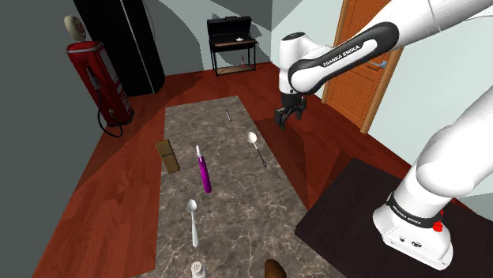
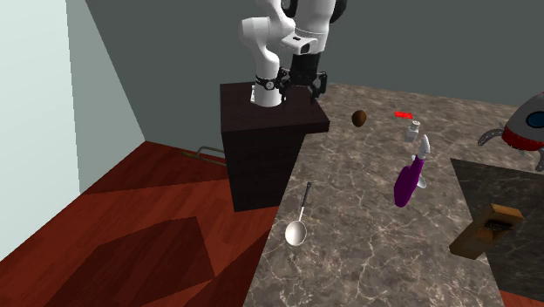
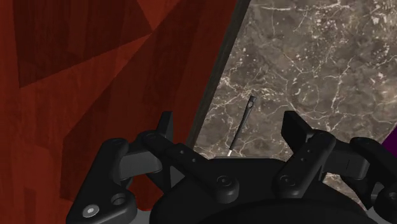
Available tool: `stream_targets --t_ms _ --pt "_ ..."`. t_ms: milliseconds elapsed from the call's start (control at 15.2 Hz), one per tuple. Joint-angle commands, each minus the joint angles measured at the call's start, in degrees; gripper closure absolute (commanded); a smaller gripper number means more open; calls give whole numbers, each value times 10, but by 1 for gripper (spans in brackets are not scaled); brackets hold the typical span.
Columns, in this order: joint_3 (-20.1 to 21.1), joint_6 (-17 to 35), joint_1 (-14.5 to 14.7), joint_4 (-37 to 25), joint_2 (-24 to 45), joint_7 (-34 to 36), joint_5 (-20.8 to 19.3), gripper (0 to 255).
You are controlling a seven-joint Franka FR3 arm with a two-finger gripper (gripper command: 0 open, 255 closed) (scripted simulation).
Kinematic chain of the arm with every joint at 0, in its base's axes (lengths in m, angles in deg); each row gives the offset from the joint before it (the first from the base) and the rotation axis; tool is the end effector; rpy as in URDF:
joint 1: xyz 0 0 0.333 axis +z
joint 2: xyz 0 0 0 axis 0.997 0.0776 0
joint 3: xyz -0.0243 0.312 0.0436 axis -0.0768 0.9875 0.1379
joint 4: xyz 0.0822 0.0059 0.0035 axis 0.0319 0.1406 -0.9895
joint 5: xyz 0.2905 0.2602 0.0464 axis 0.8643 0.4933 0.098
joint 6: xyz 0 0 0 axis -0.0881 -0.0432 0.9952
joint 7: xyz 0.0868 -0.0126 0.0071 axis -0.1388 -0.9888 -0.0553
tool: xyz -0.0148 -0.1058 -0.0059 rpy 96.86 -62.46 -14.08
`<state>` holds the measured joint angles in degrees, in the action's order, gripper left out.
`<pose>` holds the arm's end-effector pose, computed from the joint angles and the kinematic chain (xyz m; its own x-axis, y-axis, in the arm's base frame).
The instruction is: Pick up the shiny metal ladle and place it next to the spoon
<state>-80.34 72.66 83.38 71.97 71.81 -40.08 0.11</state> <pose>0.4687 0.0375 0.3907 0.9869 -0.1608 0.0103 -0.1610 -0.9804 0.1140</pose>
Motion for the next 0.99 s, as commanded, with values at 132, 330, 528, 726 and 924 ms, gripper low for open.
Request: stream_targets --t_ms 132,330,528,726,924 --pt "5 47 -4 -46 96 50 -19 0" --pt "3 72 -5 -87 166 84 -35 0" --pt "-3 91 -2 -135 236 115 -49 0" --pt "-11 103 2 -189 305 142 -59 0" --pt "-21 110 7 -250 373 163 -64 0"
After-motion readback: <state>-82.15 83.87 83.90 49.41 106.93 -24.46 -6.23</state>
